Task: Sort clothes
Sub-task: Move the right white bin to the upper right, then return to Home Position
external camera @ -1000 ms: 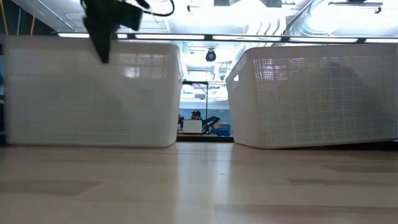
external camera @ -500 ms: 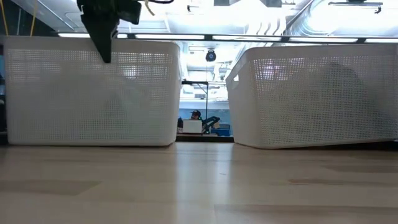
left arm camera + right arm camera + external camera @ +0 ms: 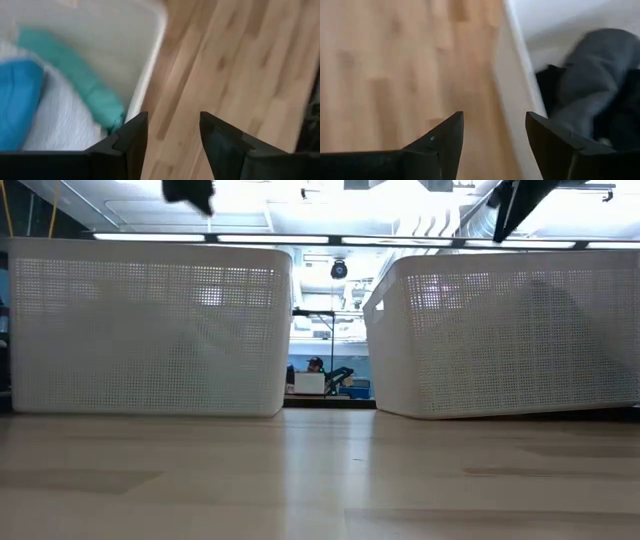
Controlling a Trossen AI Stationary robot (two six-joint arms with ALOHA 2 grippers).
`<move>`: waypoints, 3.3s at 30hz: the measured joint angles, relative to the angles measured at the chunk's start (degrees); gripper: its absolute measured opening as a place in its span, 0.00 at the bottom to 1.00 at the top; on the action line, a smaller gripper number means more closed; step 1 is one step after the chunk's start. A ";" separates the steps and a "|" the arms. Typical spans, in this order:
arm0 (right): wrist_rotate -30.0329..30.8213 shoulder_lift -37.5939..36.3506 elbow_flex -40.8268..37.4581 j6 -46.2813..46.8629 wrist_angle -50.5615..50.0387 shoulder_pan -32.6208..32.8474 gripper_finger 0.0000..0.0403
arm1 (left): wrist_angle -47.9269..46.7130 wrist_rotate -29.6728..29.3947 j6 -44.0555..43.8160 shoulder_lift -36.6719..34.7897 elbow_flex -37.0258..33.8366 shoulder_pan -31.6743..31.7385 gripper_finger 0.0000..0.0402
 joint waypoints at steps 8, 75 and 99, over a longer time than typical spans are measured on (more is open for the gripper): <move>0.19 5.94 -2.95 -2.67 0.81 -5.93 0.37 | 8.85 -0.46 5.84 -0.03 4.11 -3.90 0.42; 25.16 2.17 1.10 25.24 26.43 20.80 0.32 | -12.81 -10.92 9.20 5.72 3.70 -6.89 0.22; 24.47 -27.19 -40.36 22.41 84.46 43.95 0.16 | 2.21 -26.31 -8.71 -14.21 3.80 -12.30 0.26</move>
